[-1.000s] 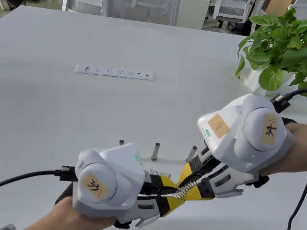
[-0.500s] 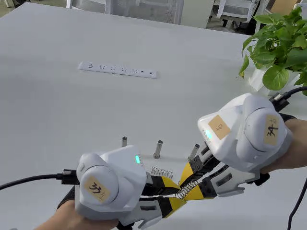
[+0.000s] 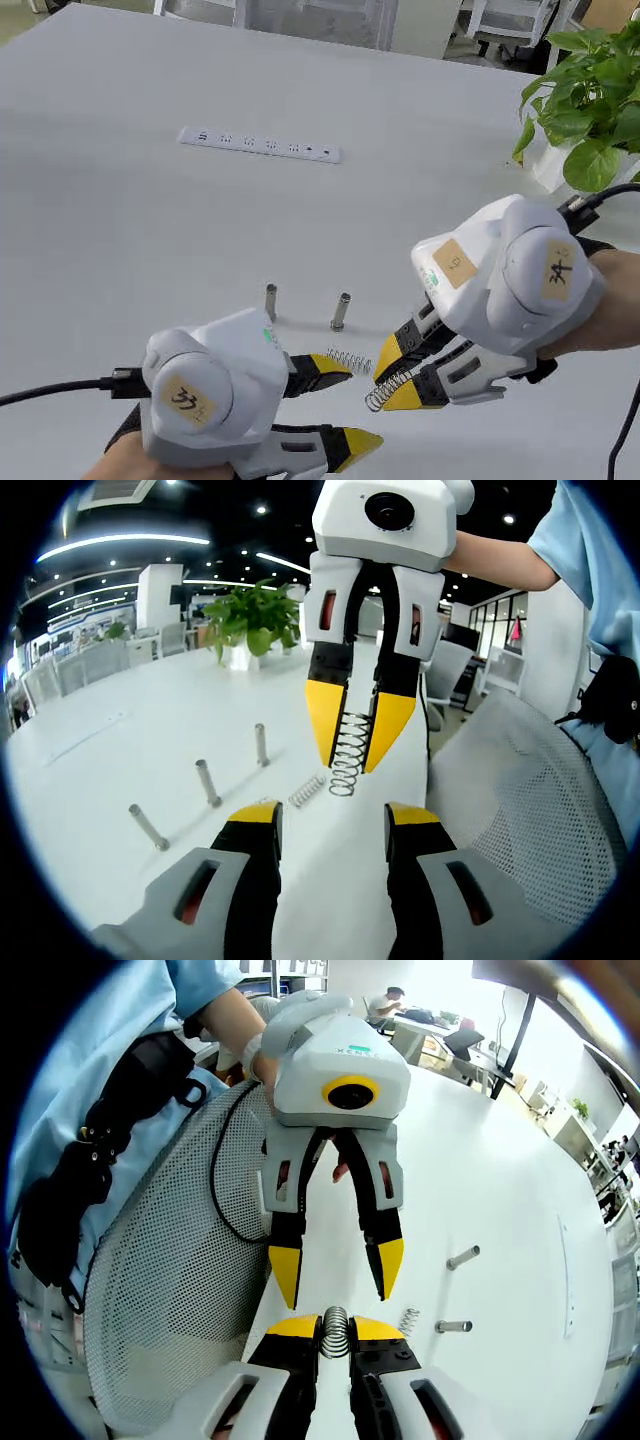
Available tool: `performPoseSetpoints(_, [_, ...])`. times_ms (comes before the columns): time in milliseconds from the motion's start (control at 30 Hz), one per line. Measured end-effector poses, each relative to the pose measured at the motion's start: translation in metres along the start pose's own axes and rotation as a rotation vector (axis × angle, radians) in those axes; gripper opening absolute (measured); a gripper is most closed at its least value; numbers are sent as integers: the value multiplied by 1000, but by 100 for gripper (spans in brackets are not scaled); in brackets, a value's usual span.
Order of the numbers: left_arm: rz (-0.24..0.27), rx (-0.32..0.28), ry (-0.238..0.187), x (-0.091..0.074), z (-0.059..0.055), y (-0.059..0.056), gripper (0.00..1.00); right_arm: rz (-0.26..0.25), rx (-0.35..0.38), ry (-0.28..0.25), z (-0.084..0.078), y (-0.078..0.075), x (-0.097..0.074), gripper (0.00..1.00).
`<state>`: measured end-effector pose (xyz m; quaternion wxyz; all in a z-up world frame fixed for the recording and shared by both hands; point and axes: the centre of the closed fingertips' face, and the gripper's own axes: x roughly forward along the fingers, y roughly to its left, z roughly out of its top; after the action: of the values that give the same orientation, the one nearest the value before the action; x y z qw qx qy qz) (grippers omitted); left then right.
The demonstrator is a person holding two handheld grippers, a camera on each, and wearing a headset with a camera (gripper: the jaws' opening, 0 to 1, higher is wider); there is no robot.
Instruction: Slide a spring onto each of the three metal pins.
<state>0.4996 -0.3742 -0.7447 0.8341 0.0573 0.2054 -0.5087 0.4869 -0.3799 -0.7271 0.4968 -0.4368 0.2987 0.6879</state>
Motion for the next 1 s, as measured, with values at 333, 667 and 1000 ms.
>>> performPoseSetpoints(333, [171, -96, -39, -25, 5, 33, 75, -14, -6, 6, -1, -7, 4, 7])
performPoseSetpoints(667, [323, -147, -56, -52, 4, 63, 98, -11, -24, 20, -4, -16, 3, 7])
performPoseSetpoints(1000, [369, -171, -33, -65, -11, 72, 99, -12, -55, 47, 1, -38, 2, 7])
